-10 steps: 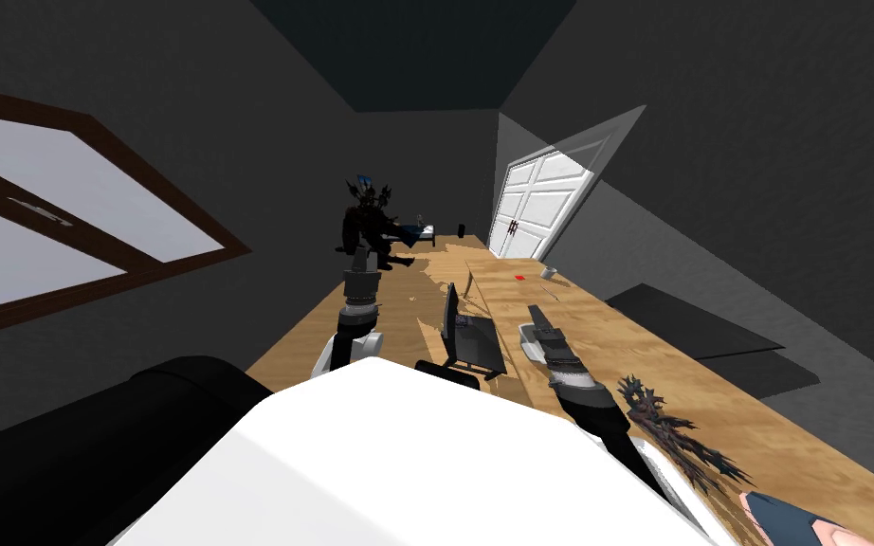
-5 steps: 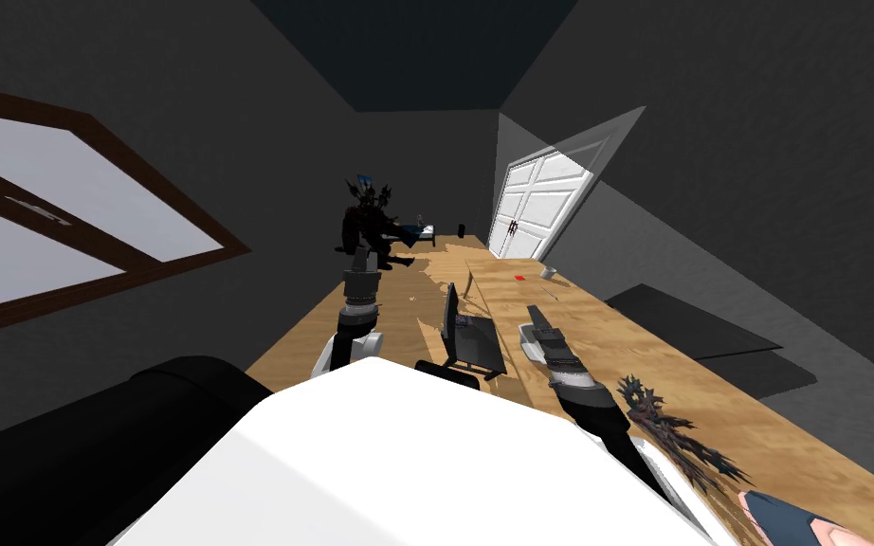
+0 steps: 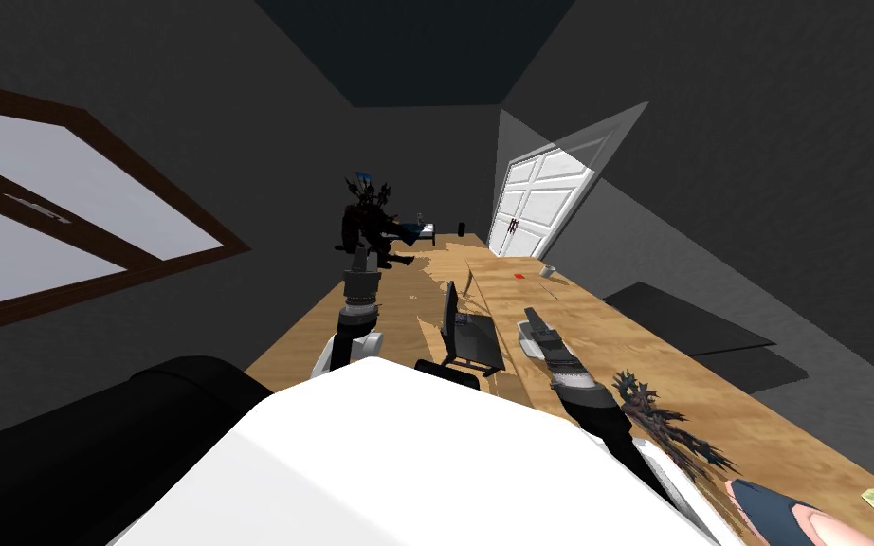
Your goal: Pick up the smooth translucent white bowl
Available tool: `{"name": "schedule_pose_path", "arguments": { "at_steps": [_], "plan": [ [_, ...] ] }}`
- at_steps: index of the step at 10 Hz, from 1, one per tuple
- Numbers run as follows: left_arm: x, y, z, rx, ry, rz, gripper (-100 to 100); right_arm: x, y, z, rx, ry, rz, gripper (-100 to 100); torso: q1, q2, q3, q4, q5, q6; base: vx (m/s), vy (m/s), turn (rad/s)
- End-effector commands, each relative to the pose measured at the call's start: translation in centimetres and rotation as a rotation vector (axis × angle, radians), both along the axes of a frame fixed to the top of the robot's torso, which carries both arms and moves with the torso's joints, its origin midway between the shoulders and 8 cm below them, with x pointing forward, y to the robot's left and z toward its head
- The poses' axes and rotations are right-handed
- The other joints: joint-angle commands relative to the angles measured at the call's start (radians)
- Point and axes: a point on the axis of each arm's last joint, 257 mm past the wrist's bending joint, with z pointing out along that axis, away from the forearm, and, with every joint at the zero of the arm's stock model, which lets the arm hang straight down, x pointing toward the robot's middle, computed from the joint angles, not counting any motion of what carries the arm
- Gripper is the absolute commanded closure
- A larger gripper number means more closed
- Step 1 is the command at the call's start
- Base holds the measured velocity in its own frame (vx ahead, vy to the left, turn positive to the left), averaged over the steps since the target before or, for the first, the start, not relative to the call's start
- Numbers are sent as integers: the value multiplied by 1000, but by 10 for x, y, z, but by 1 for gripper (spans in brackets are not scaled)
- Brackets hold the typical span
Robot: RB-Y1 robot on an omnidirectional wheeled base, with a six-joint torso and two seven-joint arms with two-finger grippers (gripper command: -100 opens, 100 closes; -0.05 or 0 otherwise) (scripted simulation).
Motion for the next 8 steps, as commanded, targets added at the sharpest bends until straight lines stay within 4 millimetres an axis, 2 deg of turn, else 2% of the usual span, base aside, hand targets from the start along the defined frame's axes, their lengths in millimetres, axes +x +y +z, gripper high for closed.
{"name": "schedule_pose_path", "arguments": {
  "at_steps": [1,5,8],
  "plan": [
    [0,0,0,0,0,0,0,-1,-4,-11,-75,20,-4,-100,0,0,0,0,0,0,-142,-42,1],
    [0,0,0,0,0,0,0,-2,-21,-48,-315,80,-4,-100,-2,4,3,1,0,0,-161,-62,-13],
    [0,0,0,0,0,0,0,-6,-41,-80,-531,128,4,-100,-3,8,5,2,-1,0,-216,-86,-16]
  ]
}}
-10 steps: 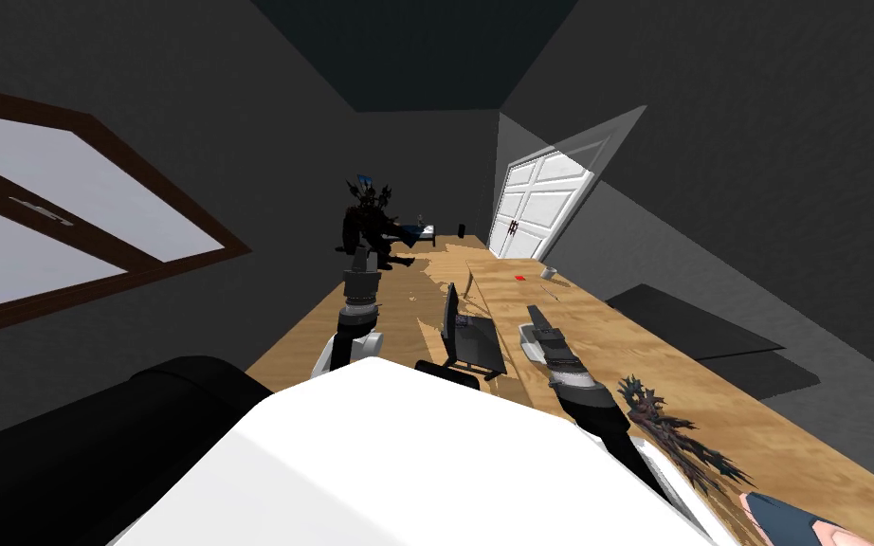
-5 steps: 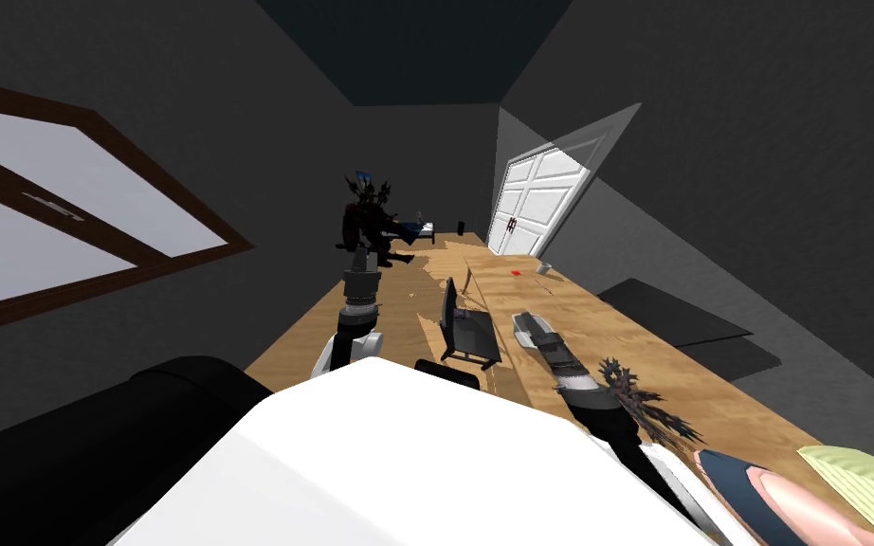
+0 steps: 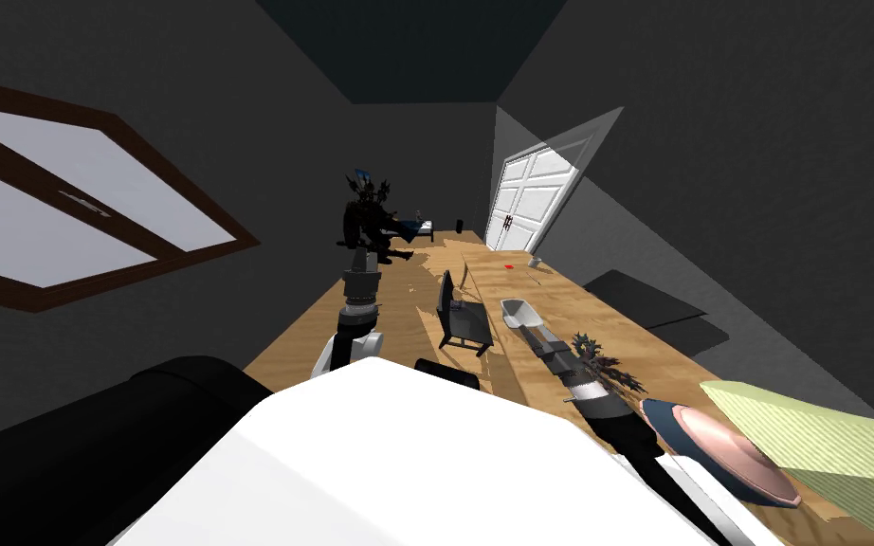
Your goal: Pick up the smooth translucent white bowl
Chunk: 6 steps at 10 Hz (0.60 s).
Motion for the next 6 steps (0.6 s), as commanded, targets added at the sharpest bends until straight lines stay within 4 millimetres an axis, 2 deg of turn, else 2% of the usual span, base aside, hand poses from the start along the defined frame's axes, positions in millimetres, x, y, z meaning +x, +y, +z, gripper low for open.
{"name": "schedule_pose_path", "arguments": {
  "at_steps": [1,3,5,6],
  "plan": [
    [0,0,0,0,0,0,0,-2,-15,-18,-121,26,5,-100,0,0,0,0,0,0,-232,-60,-17],
    [0,0,0,0,0,0,0,-7,-32,-39,-273,60,21,-100,3,0,0,0,1,0,-201,-45,-8],
    [0,0,0,0,0,0,0,-12,-51,-58,-415,91,38,-100,1,-4,-2,-1,0,0,-150,-66,16],
    [0,0,0,0,0,0,0,-12,-52,-58,-421,92,44,-100,2,-5,-3,-1,0,0,-103,-18,6]
  ]
}}
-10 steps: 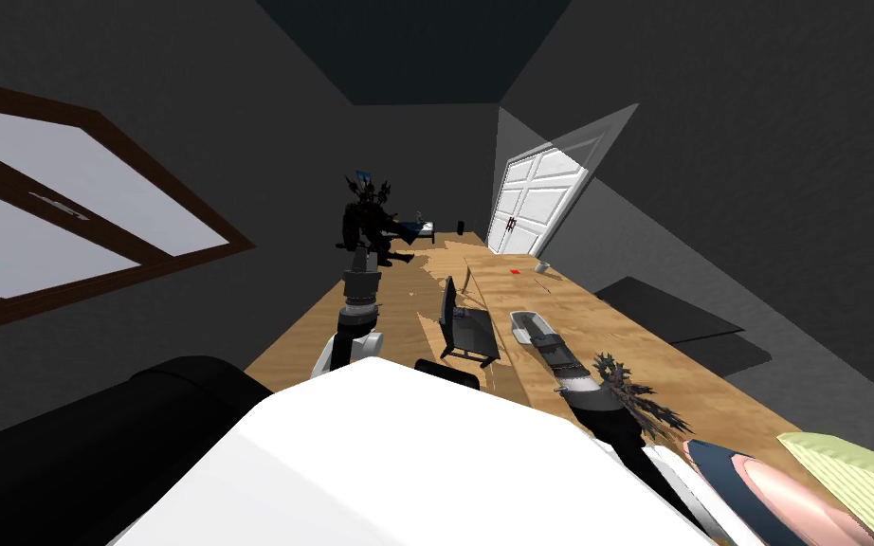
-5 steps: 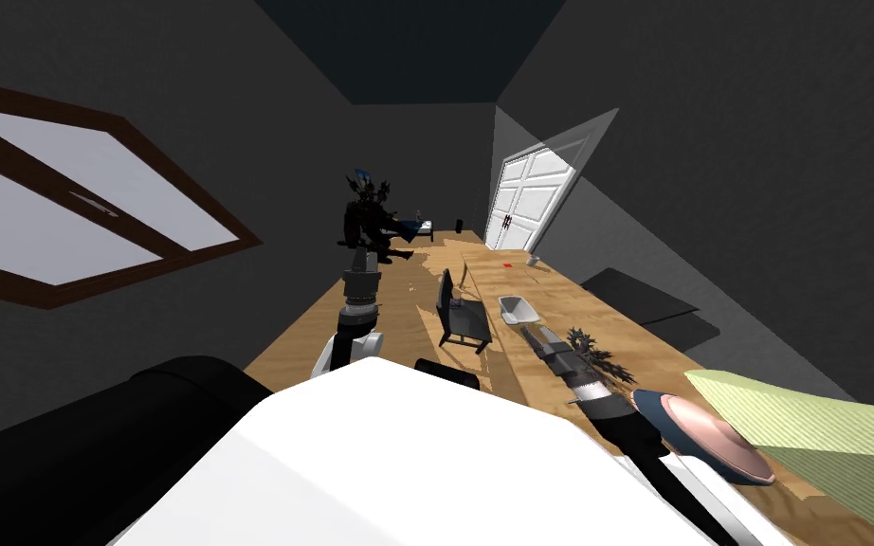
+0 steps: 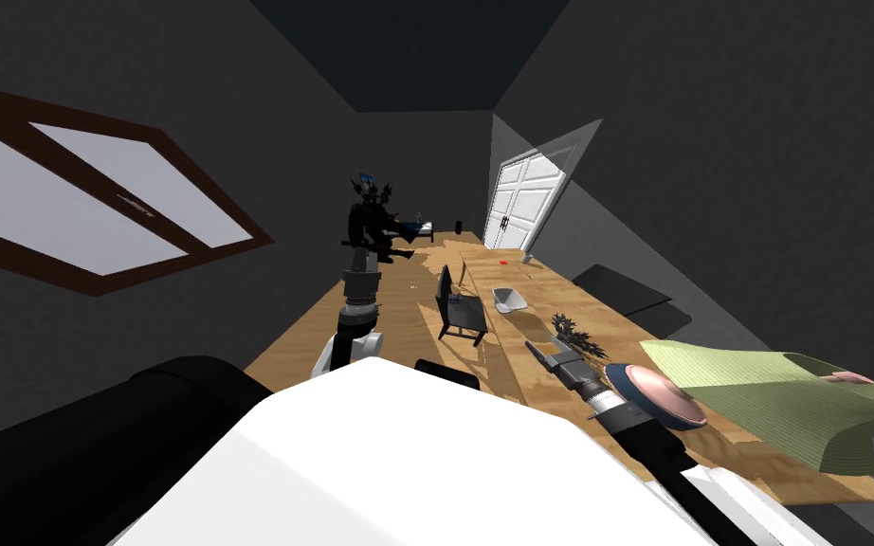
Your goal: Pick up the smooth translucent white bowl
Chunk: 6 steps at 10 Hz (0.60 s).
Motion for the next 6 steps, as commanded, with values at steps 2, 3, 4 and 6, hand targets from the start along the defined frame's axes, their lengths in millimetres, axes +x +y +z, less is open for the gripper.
{"name": "schedule_pose_path", "arguments": {
  "at_steps": [2,3,4,6],
  "plan": [
    [0,0,0,0,0,0,0,-7,-23,-18,-155,36,29,-100,1,-2,-1,0,0,0,-88,-12,38],
    [0,0,0,0,0,0,0,-10,-33,-26,-224,52,44,-100,1,-2,-1,-1,0,0,-80,-12,60],
    [0,0,0,0,0,0,0,-14,-44,-33,-287,68,57,-100,1,-3,-2,-1,0,0,-52,-2,76],
    [0,0,0,0,0,0,0,-21,-65,-47,-416,100,93,-100,2,-6,-4,-1,1,0,-12,11,89]
  ]
}}
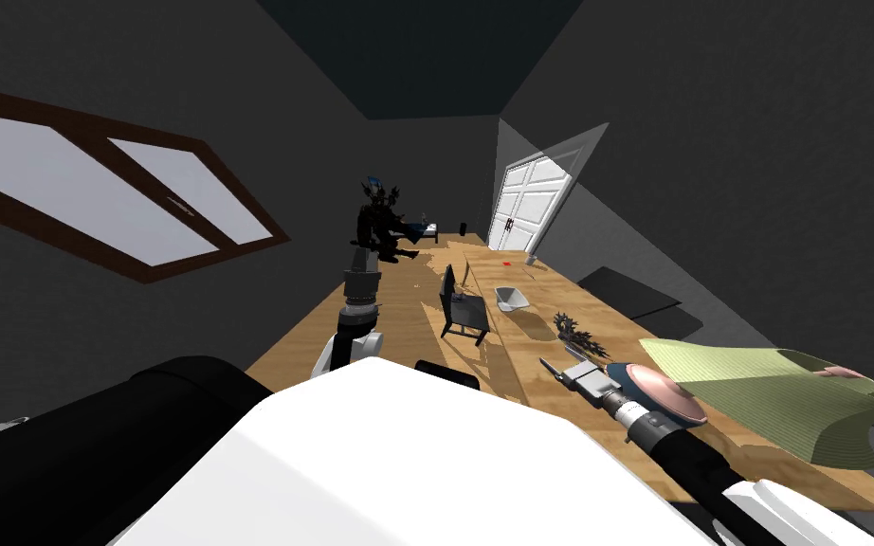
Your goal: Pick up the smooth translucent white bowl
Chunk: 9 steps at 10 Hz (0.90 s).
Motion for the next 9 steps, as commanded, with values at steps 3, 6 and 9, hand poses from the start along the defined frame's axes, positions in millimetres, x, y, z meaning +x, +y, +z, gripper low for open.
{"name": "schedule_pose_path", "arguments": {
  "at_steps": [3,6,9],
  "plan": [
    [0,0,0,0,0,0,0,-14,-36,-23,-213,61,65,-100,1,-4,-2,-1,0,0,52,33,112],
    [0,0,0,0,0,0,0,-29,-66,-38,-361,117,120,-100,3,-9,-5,-2,1,0,134,54,162],
    [0,0,0,0,0,0,0,-46,-94,-52,-488,177,177,-100,2,-15,-9,-4,0,-1,207,42,176]
  ]
}}
